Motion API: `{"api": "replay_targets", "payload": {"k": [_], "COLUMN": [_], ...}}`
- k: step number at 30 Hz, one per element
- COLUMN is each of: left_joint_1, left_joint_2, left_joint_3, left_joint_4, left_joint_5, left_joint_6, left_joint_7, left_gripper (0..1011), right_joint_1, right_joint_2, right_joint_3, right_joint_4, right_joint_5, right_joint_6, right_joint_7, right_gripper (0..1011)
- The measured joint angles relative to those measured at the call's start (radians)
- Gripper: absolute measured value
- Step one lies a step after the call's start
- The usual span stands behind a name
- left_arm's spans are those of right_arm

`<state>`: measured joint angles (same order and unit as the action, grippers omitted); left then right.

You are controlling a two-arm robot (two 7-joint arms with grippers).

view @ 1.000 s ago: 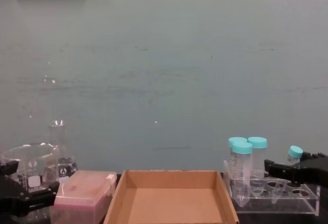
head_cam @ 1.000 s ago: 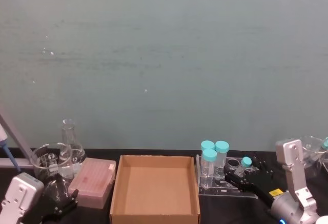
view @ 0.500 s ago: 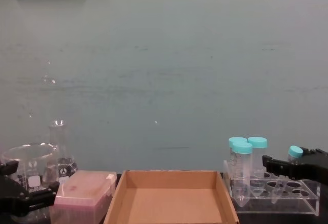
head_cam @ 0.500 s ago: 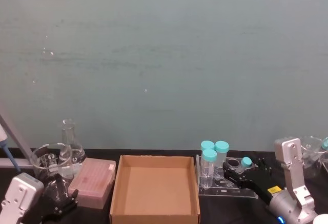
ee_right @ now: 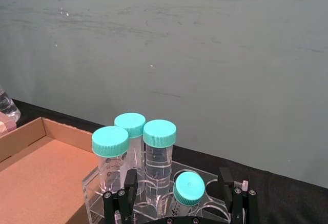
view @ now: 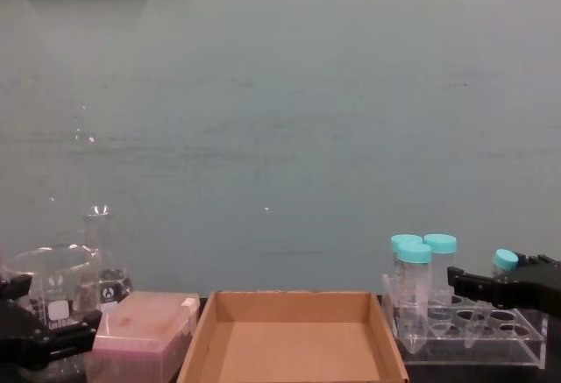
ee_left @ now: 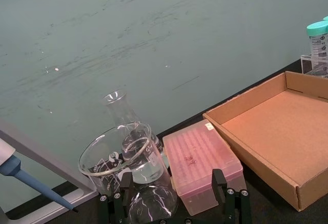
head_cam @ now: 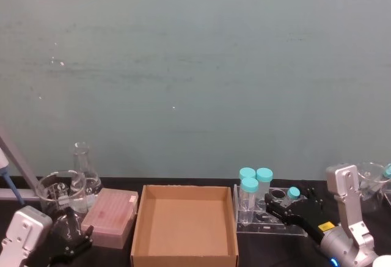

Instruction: Use the right hand to move the test tube from the test tube rack into the box.

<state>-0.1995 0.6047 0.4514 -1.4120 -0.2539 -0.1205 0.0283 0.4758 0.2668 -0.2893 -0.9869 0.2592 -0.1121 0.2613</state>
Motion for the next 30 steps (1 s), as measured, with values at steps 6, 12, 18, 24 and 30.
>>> {"api": "replay_targets", "payload": {"k": [6, 12, 18, 24, 30], "left_joint_1": [0.000, 0.000, 0.000, 0.000, 0.000], "left_joint_2": [0.000, 0.000, 0.000, 0.000, 0.000], "left_joint_3": [0.000, 0.000, 0.000, 0.000, 0.000], "left_joint_4": [0.000, 0.000, 0.000, 0.000, 0.000], "left_joint_5": [0.000, 0.000, 0.000, 0.000, 0.000], "left_joint_6": [0.000, 0.000, 0.000, 0.000, 0.000], "left_joint_7": [0.000, 0.000, 0.000, 0.000, 0.000], "left_gripper": [1000, 1000, 1000, 1000, 1000], "right_joint_1": [0.000, 0.000, -0.001, -0.001, -0.001], "right_joint_2": [0.000, 0.001, 0.001, 0.002, 0.002], "right_joint_3": [-0.001, -0.002, -0.002, -0.003, -0.003], "right_joint_4": [-0.002, -0.003, -0.004, -0.004, -0.005], "right_joint_5": [0.001, 0.002, 0.003, 0.004, 0.004], "right_joint_6": [0.001, 0.002, 0.002, 0.003, 0.003], "right_joint_7": [-0.001, -0.002, -0.003, -0.004, -0.005], "right_gripper": [978, 863, 683, 478, 307]}}
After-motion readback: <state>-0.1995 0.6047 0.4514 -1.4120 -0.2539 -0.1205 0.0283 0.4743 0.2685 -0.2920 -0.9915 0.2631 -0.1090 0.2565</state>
